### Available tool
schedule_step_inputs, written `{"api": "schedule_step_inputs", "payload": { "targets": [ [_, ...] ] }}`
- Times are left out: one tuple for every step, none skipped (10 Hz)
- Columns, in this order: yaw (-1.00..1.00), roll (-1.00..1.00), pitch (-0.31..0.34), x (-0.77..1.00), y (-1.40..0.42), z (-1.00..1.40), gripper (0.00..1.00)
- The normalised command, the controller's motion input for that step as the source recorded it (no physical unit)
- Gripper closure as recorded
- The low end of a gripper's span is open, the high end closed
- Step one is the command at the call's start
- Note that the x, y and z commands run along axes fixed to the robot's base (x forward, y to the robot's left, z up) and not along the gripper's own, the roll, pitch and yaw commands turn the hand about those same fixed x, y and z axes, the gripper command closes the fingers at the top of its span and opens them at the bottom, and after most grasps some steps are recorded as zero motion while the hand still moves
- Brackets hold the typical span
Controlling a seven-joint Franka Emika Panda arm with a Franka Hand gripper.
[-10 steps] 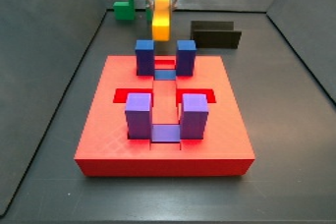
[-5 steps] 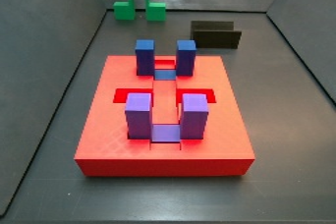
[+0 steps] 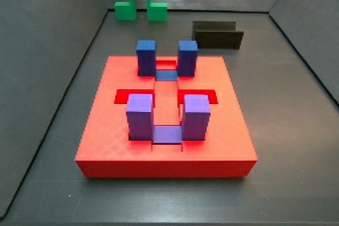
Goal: Pick up the yellow object. Move up. Move to above the board. Insert the yellow object.
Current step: Move to above the board.
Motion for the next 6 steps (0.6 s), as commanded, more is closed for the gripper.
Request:
{"api": "schedule_step_inputs", "payload": {
  "targets": [
    [-0.1,-0.1,0.312,0.03,-1.4,0.21,1.0],
    [-0.1,-0.1,0.305,0.03,-1.4,0.2,1.0],
    [-0.05,-0.04,0.232,0.04,-1.4,0.21,1.0],
    [-0.03,-0.06,0.197,0.05,-1.4,0.21,1.0],
    [-0.01,-0.01,0.152,0.06,-1.4,0.21,1.0],
    [-0.01,-0.02,0.143,0.07,-1.4,0.21,1.0]
  ]
}}
